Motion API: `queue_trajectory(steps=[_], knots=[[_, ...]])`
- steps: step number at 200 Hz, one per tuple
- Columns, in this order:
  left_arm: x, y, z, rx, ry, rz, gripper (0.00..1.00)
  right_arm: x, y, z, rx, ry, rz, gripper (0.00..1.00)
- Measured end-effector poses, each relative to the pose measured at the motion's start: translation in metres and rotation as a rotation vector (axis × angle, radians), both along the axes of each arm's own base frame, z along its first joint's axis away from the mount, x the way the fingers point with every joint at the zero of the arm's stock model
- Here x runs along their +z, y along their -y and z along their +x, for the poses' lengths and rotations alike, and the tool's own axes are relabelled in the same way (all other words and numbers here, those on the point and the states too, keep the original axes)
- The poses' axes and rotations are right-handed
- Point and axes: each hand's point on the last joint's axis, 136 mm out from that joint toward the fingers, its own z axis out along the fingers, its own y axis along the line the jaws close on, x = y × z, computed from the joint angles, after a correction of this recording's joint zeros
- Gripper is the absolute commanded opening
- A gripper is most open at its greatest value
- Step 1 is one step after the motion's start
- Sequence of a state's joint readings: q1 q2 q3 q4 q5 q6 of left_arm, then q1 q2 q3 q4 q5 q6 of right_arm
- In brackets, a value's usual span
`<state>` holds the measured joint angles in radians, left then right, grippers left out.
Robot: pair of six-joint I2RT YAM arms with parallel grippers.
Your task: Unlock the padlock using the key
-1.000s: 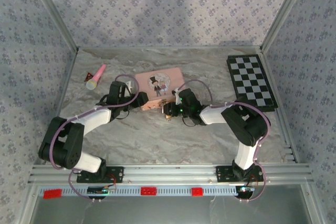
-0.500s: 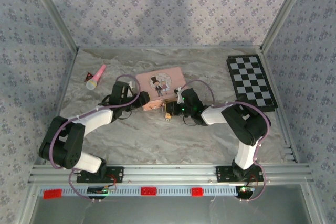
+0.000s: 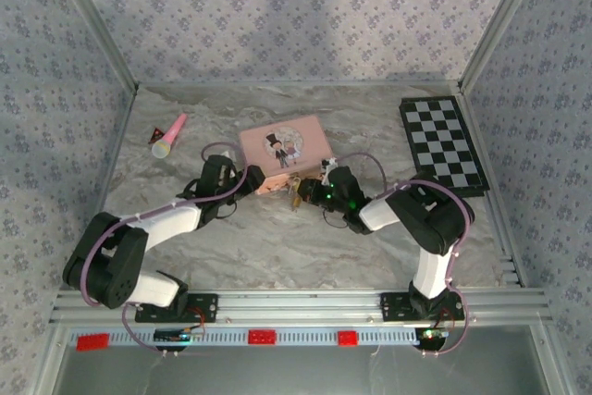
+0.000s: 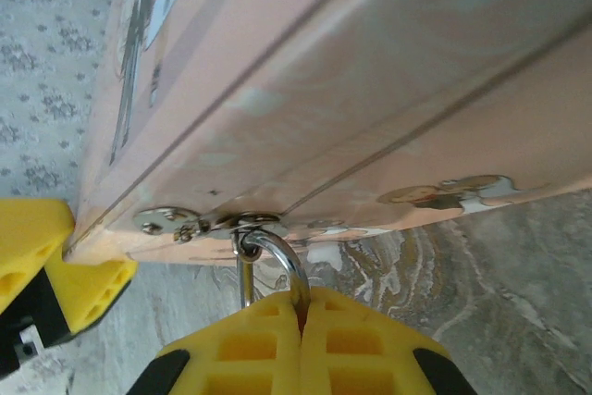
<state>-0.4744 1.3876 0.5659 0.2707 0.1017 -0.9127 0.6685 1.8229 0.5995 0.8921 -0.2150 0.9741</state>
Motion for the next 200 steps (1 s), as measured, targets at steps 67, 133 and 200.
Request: queue_trajectory(steps=[67,133,200], knots=[[-0.001,0.018,0.001,-0.007,0.0,-0.032,0.64,0.0,0.01,0.011,-0.115,-0.029,0.042,0.0],[0.0,0.044,-0.001,-0.056,-0.002,-0.039,0.64,0.002,0.026,0.022,-0.283,-0.065,0.09,0.0],[-0.001,0.049,-0.004,-0.067,-0.005,-0.045,0.64,0.004,0.036,0.029,-0.383,-0.087,0.137,0.0]])
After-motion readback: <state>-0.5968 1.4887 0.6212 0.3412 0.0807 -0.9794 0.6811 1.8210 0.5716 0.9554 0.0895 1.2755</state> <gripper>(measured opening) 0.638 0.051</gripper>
